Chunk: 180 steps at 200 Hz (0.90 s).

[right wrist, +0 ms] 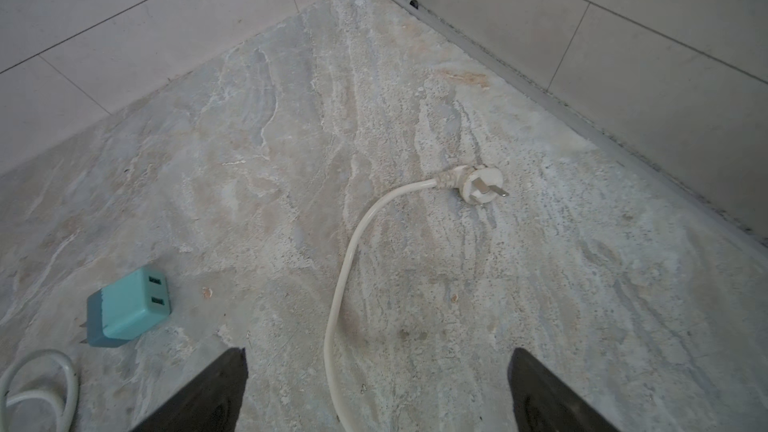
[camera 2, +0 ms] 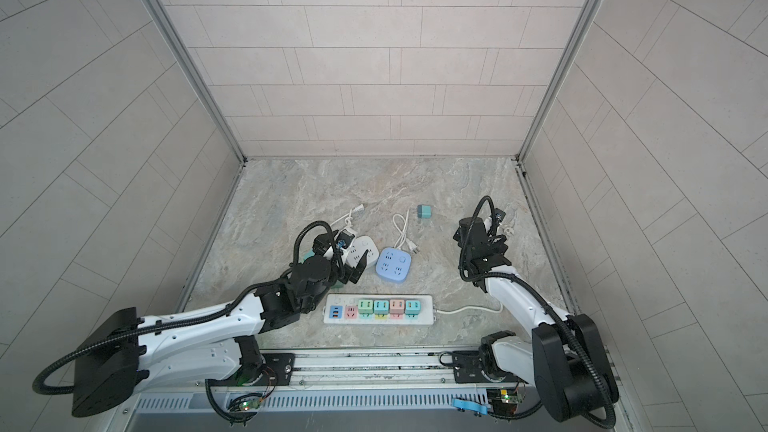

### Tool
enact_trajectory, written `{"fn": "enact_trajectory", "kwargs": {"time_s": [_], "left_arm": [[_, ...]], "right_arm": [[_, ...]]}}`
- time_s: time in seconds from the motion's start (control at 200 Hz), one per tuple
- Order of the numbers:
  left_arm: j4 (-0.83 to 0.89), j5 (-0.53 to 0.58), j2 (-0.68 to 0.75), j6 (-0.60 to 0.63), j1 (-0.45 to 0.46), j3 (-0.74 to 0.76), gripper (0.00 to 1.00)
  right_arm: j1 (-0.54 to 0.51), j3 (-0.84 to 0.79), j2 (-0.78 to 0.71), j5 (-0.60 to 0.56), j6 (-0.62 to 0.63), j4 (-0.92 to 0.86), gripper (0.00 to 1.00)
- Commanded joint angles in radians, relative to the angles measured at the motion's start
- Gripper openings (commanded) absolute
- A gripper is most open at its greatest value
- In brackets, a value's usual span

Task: Insert the plug
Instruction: 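Reach the right gripper to the small teal adapter while the left draws back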

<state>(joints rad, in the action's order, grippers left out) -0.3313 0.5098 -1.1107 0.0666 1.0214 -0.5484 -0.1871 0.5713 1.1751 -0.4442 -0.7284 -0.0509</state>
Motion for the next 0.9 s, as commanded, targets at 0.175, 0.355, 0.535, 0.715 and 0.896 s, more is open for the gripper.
{"fn": "enact_trajectory", "kwargs": {"time_s": [0.175, 0.355, 0.535, 0.715, 0.896], "left_arm": [[0.089, 0.213, -0.019, -0.159, -0.006, -0.087, 1.0], [-0.015, 0.381, -0.063, -0.231, -0.004, -0.081, 1.0], [0.08, 0.351, -0.087, -0.203, -0.003, -0.122, 1.0], [0.145, 0.36, -0.11, -0.242, -0.003, -0.161, 1.0], [0.115, 0.397, -0.121, -0.281, -0.004, -0.145, 1.0]], "right_arm": [[-0.002, 0.124, 0.034, 0.036, 0.142, -0.145, 1.0], [0.009, 0.202, 0.129, 0.371, 0.108, -0.119, 1.0], [-0.053, 0.41, 0.315, 0.328, 0.087, -0.249, 1.0], [-0.106, 0.648, 0.53, 0.296, 0.094, -0.365, 1.0], [-0.121, 0.925, 0.776, 0.268, 0.094, -0.524, 0.92]]}}
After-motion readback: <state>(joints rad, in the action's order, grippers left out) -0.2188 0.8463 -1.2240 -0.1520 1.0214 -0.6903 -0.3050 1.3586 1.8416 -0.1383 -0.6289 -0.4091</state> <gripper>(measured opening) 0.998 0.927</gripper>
